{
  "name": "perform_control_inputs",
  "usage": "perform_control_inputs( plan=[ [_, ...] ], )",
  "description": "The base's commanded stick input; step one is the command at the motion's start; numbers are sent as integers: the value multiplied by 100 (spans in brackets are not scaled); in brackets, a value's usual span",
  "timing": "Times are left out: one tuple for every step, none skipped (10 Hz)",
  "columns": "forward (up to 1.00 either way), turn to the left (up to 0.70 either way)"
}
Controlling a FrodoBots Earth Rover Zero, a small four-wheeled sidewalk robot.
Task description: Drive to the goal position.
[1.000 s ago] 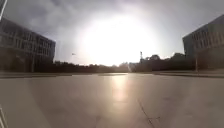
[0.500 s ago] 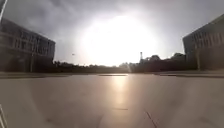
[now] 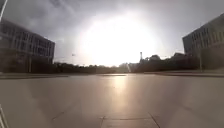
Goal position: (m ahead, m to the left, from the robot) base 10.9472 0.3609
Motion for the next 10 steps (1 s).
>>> perform_control_inputs(
  plan=[
    [70, 0],
    [70, 0],
    [70, 0],
    [70, 0],
    [70, 0],
    [70, 0],
    [70, 0],
    [70, 0],
    [70, 0],
    [70, 0]
  ],
)
